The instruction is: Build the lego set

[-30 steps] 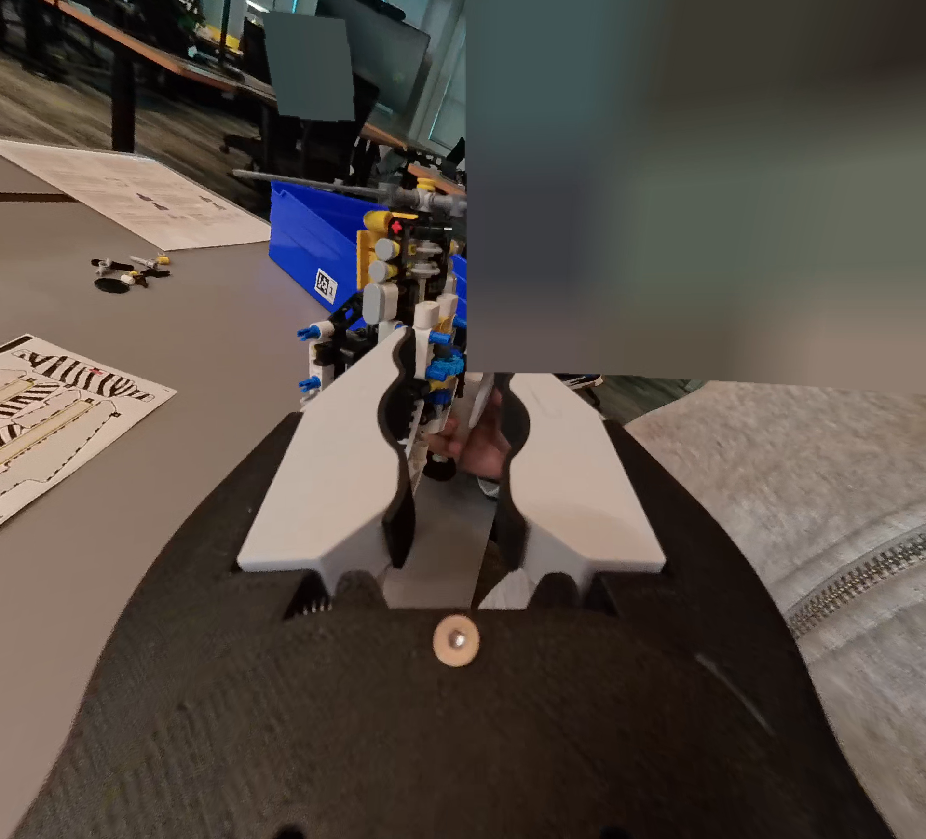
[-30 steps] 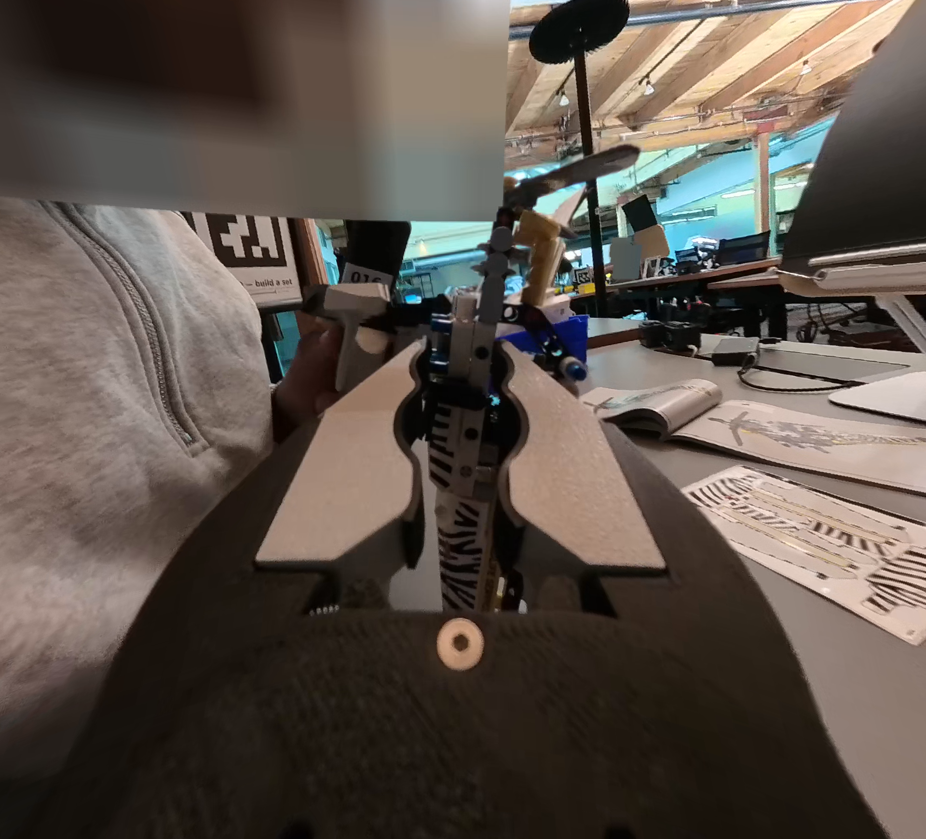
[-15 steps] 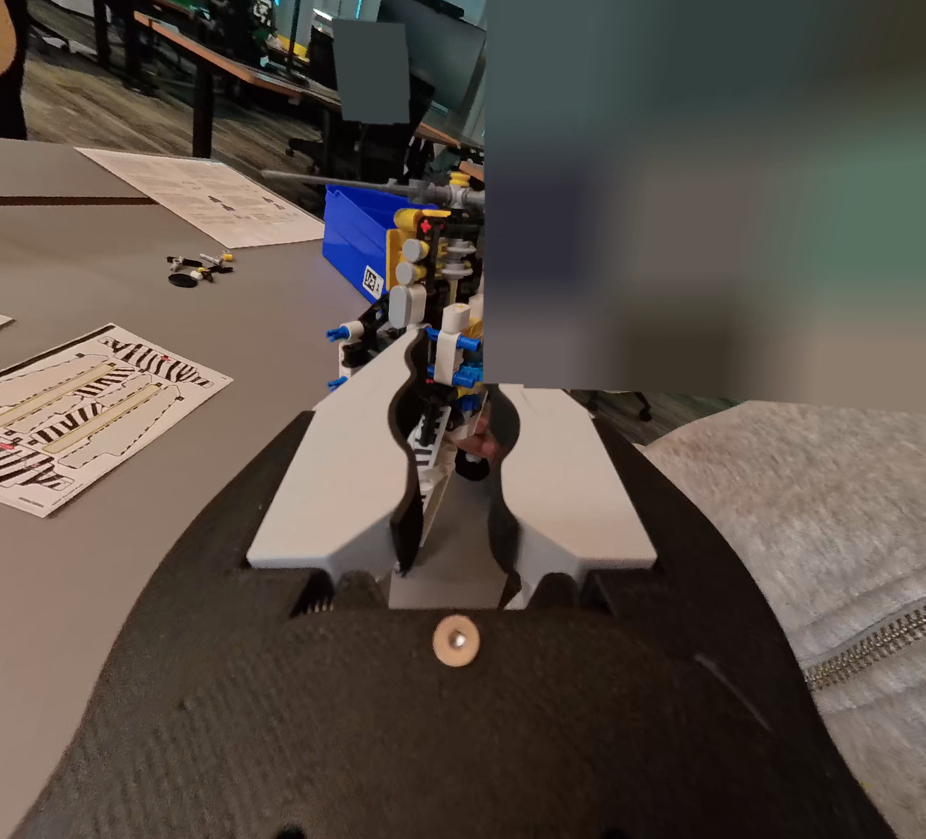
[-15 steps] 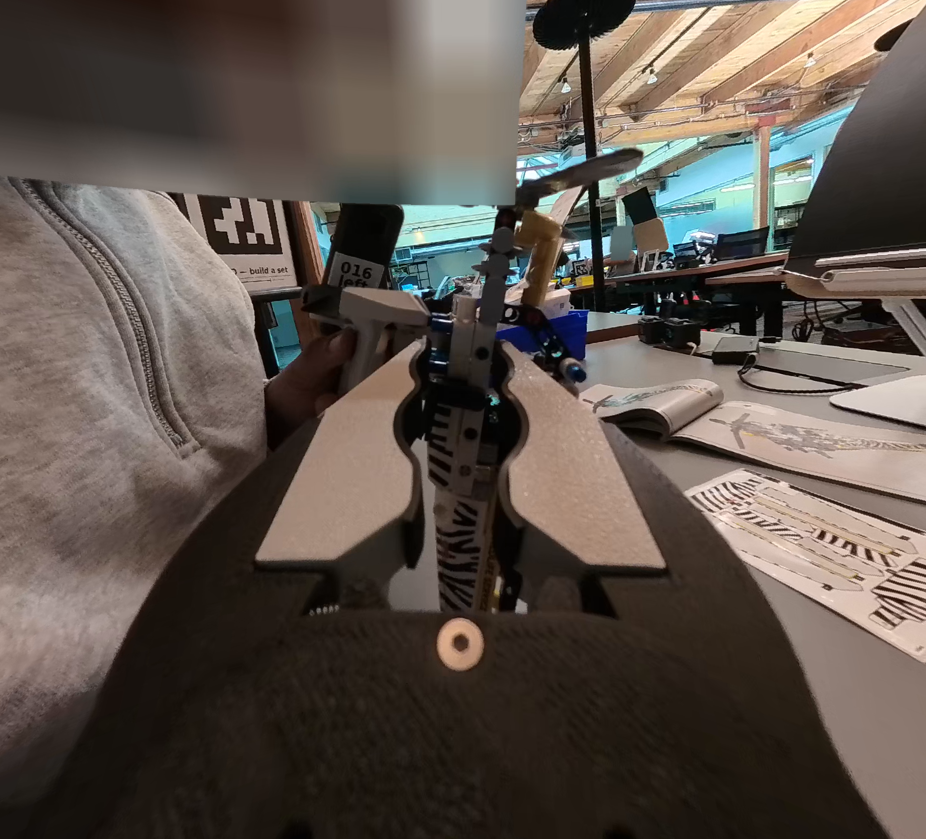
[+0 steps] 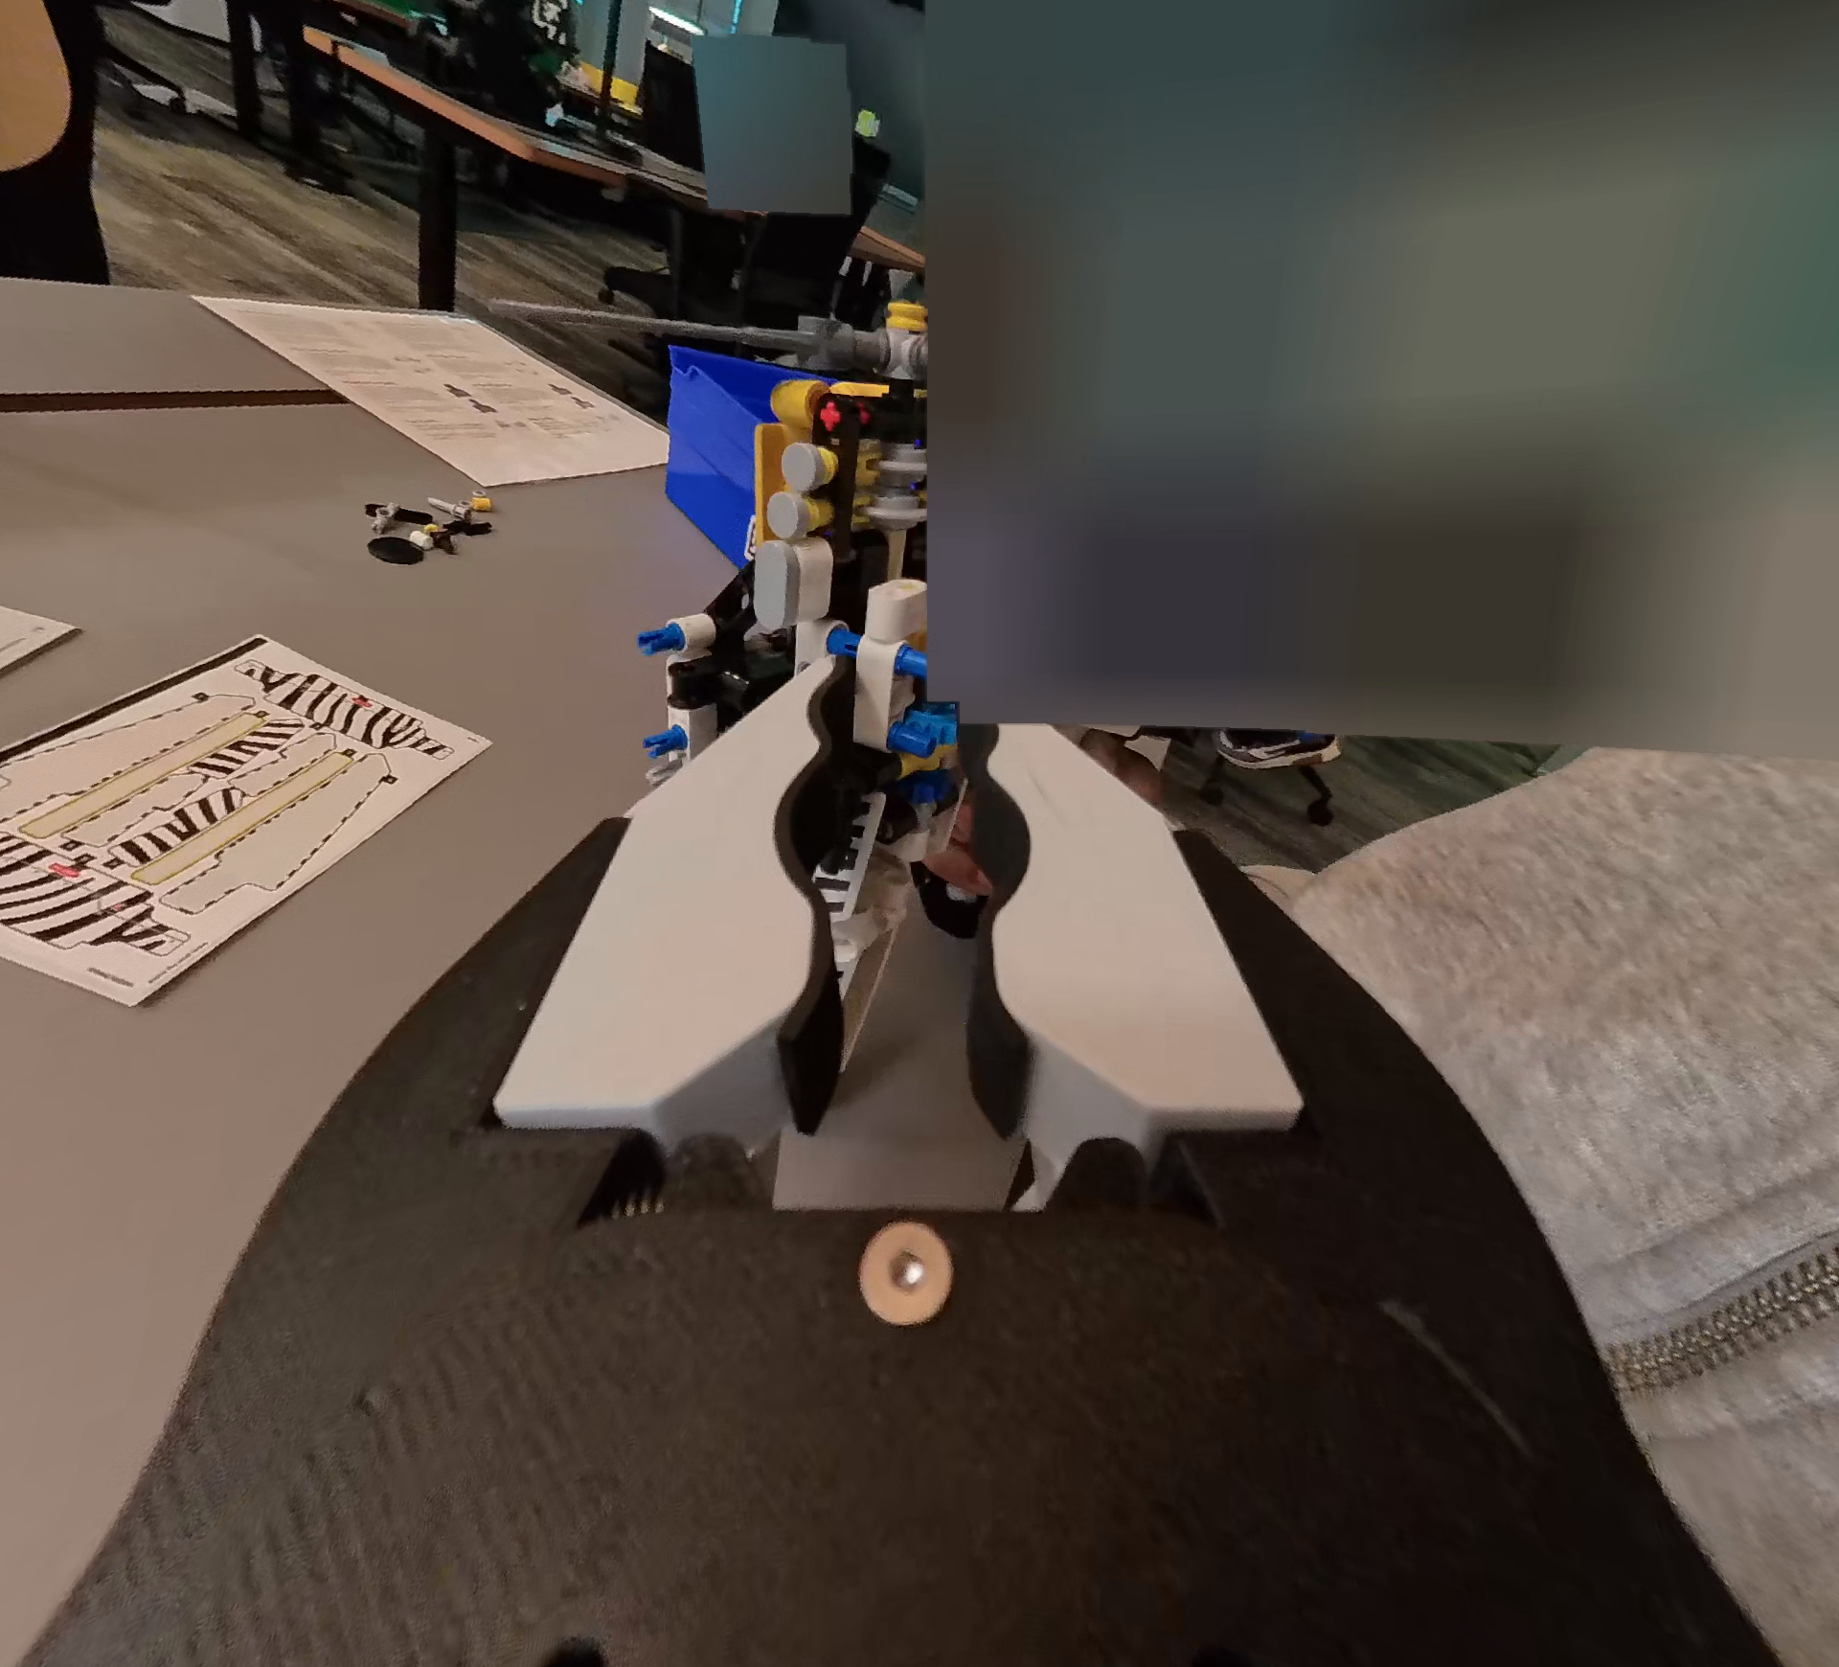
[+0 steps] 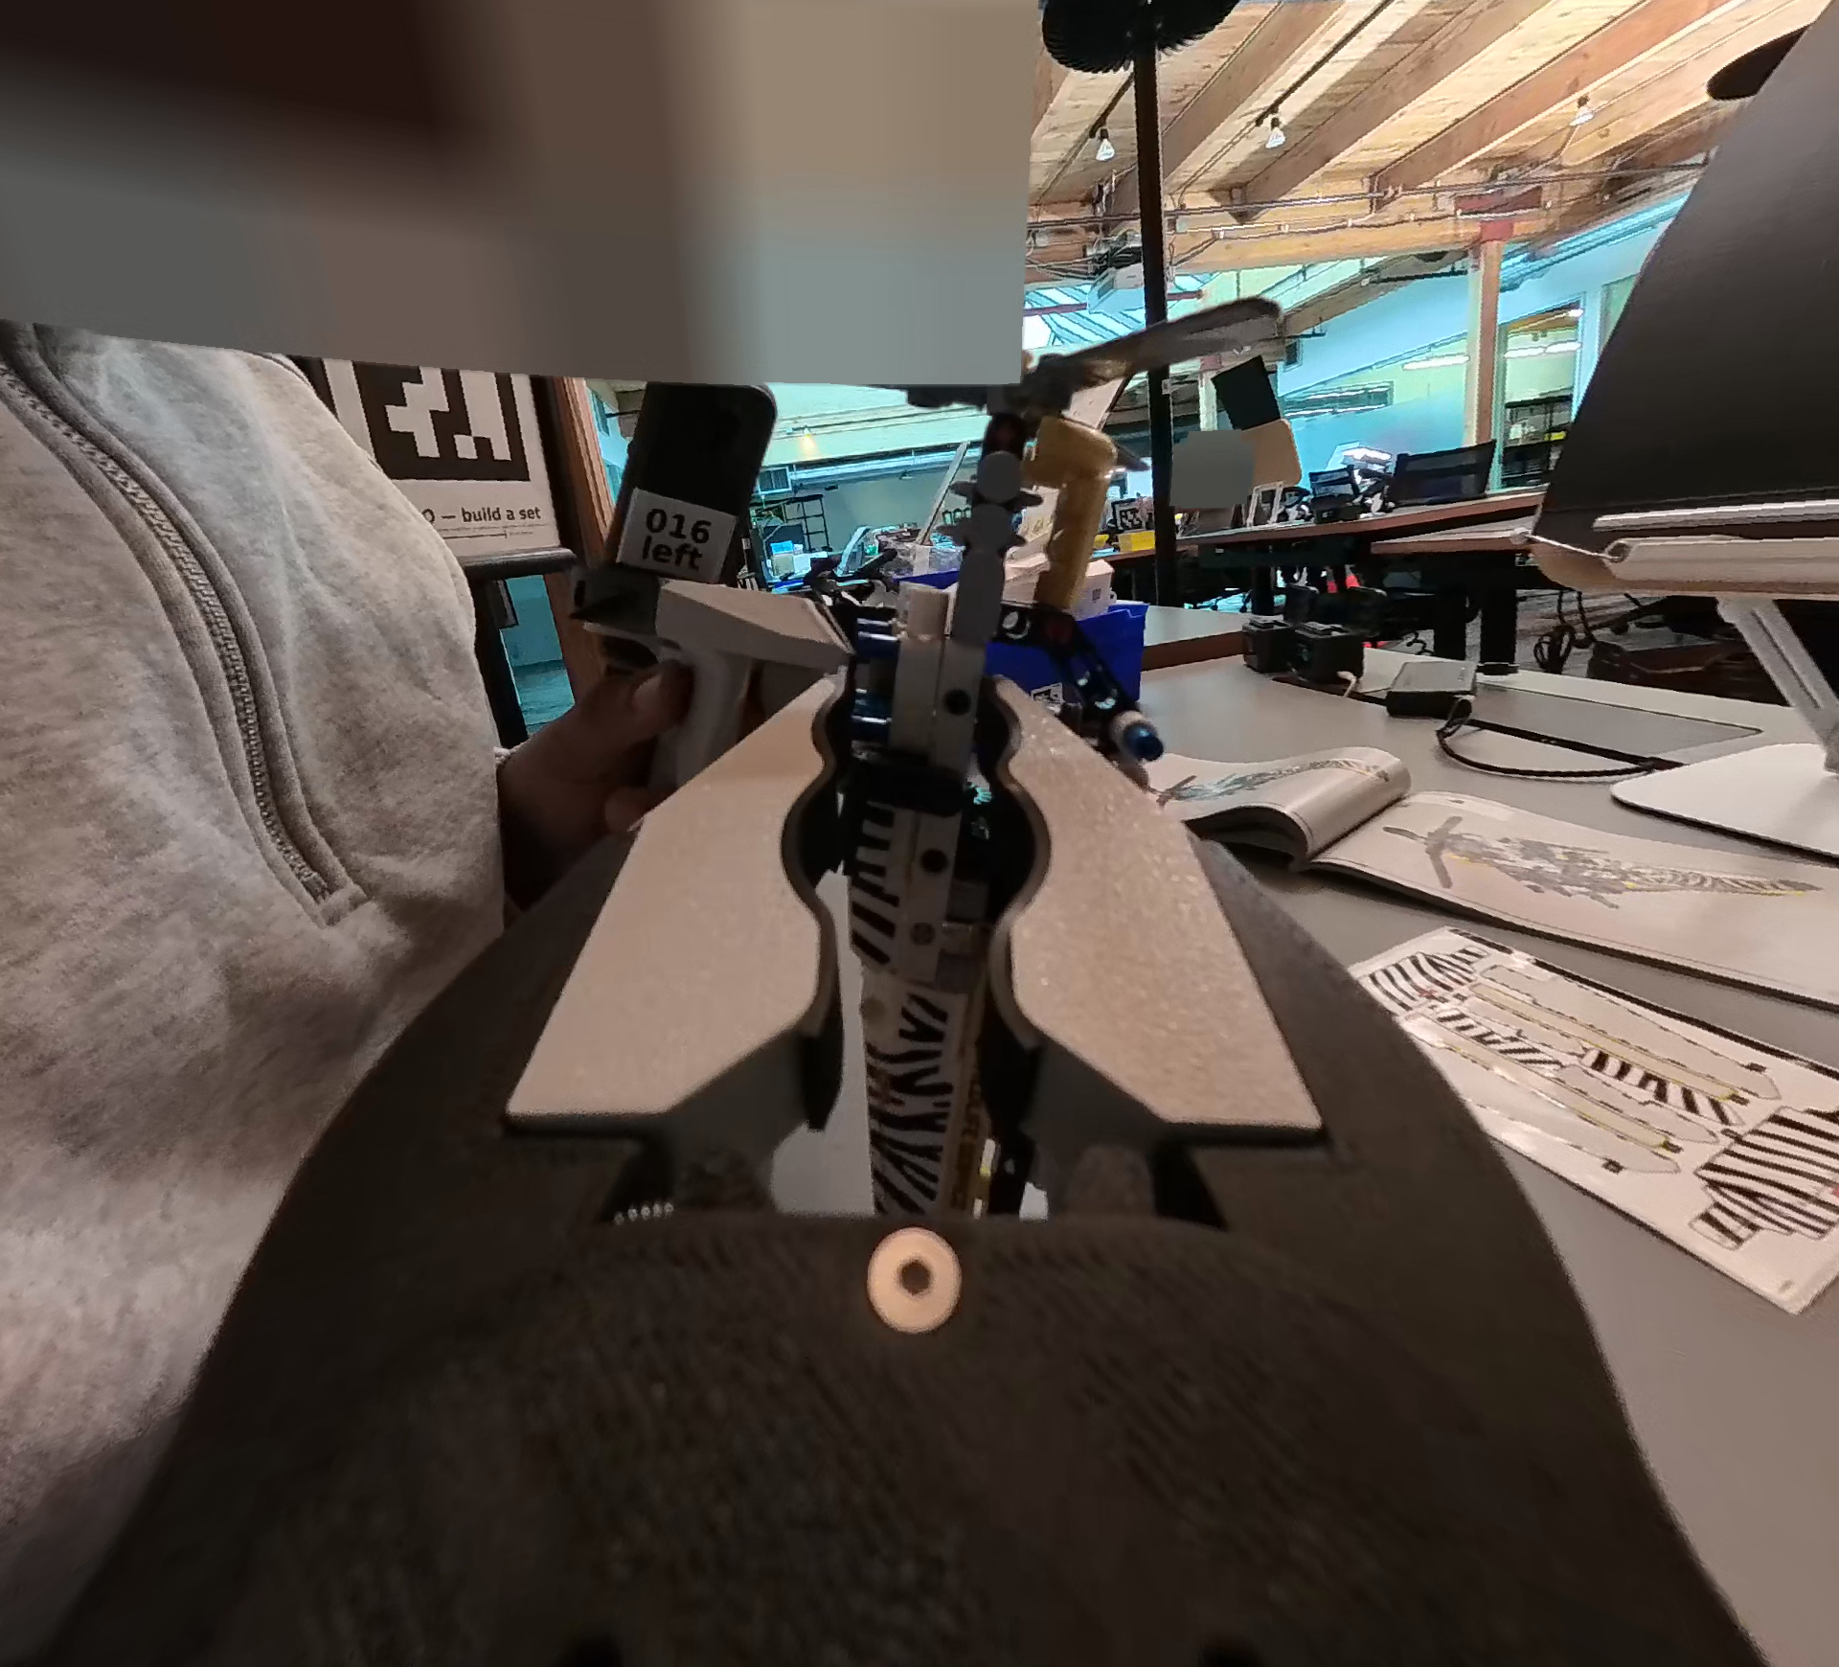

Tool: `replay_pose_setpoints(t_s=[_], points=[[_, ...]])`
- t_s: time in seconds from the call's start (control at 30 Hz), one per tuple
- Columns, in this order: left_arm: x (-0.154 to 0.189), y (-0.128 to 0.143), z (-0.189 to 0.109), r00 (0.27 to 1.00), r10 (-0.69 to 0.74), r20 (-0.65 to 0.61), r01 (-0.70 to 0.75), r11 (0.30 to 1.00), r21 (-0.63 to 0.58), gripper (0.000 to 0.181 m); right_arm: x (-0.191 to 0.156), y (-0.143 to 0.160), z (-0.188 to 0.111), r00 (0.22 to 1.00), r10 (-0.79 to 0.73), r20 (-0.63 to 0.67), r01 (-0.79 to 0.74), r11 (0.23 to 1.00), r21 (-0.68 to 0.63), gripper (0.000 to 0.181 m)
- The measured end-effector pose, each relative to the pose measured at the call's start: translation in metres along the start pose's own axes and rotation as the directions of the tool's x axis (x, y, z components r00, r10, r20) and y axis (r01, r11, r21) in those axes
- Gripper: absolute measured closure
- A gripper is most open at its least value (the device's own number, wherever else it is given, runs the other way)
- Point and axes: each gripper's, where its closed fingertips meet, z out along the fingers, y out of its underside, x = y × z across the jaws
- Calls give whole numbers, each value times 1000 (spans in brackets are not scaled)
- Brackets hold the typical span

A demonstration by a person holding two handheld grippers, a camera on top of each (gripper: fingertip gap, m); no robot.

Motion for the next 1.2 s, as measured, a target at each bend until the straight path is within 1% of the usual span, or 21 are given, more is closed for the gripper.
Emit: replay_pose_setpoints(t_s=[0.2,0.4,0.5,0.57,0.87,1.03,1.2], points=[[-6,-3,-3,998,27,54,-28,999,19,164,2,-1,1,1000,-19,-22,18,1000,-3,159],[-6,-3,-3,996,49,68,-51,998,27,164,2,-1,0,999,-24,-32,23,1000,-10,159],[-3,-5,-2,995,73,66,-75,997,32,163,1,2,1,998,-46,-36,45,998,-34,159],[-5,-5,-3,992,89,87,-92,995,29,164,0,2,3,998,-58,-34,56,997,-45,159],[-4,-5,-4,994,71,78,-73,997,29,166,-2,3,4,997,-71,-34,69,996,-64,160],[-2,-5,-4,998,31,54,-33,999,28,168,-4,3,3,997,-68,-22,66,995,-73,159],[-6,-4,-6,994,55,97,-57,998,15,165,-3,3,6,997,-77,-30,75,994,-73,160]])
